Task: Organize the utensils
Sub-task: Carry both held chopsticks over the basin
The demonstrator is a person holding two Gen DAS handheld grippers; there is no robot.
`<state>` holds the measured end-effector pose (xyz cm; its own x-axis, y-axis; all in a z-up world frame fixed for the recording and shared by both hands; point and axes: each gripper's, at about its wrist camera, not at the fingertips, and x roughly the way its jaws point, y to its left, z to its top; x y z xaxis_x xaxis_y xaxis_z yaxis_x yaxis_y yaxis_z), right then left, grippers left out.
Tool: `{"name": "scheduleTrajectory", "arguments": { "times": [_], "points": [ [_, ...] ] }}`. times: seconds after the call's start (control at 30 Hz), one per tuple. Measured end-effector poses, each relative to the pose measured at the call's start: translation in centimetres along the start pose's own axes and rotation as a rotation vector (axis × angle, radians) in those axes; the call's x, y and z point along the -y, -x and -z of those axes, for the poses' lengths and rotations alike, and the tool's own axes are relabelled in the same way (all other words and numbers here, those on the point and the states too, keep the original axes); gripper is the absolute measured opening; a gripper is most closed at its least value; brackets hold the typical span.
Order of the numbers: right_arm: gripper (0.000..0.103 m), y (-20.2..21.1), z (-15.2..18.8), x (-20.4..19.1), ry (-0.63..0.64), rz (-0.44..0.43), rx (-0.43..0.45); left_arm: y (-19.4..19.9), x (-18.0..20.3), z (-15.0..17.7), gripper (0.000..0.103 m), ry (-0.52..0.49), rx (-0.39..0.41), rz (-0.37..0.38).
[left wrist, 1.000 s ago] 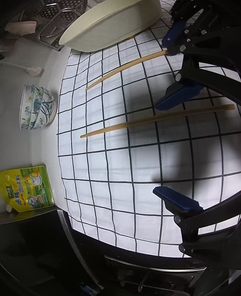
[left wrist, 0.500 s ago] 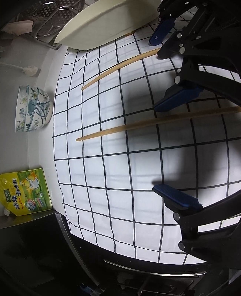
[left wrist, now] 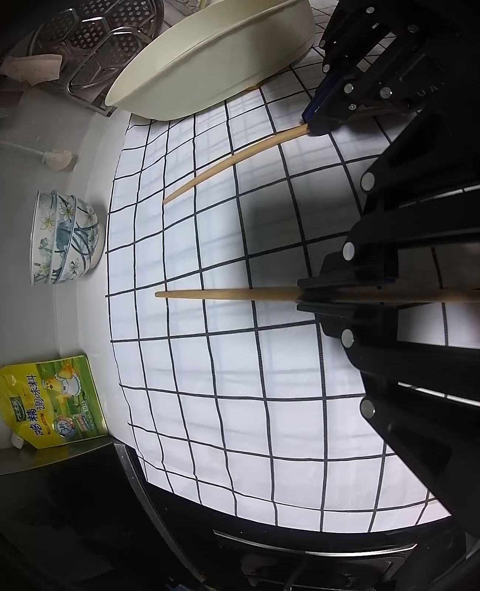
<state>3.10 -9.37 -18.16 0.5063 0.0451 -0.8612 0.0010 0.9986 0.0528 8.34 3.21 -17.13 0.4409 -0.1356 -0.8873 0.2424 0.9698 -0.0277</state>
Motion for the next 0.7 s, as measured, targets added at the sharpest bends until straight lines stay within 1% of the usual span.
{"name": "scheduleTrajectory", "arguments": {
  "times": [0.17, 0.43, 0.5, 0.6, 0.7],
  "points": [
    [0.006, 1.0, -0.1, 0.0, -0.039, -0.044, -0.003, 0.9, -1.2, 0.1, 0.007, 0.020, -0.004, -0.009],
    [0.006, 4.5, -1.3, -1.5, -0.015, -0.145, 0.049, 4.0, -2.9, -0.4, 0.007, 0.039, 0.026, -0.047],
    [0.006, 5.5, -1.7, -1.6, -0.009, -0.167, 0.064, 4.8, -3.4, -0.8, 0.007, 0.058, 0.038, -0.058],
    [0.006, 6.9, -2.3, -1.1, 0.000, -0.193, 0.088, 5.9, -3.3, -1.6, 0.007, 0.073, 0.062, -0.070],
    [0.006, 8.2, -3.0, 0.0, 0.000, -0.212, 0.109, 7.2, -2.1, -2.7, 0.007, 0.075, 0.091, -0.069]
  ]
}}
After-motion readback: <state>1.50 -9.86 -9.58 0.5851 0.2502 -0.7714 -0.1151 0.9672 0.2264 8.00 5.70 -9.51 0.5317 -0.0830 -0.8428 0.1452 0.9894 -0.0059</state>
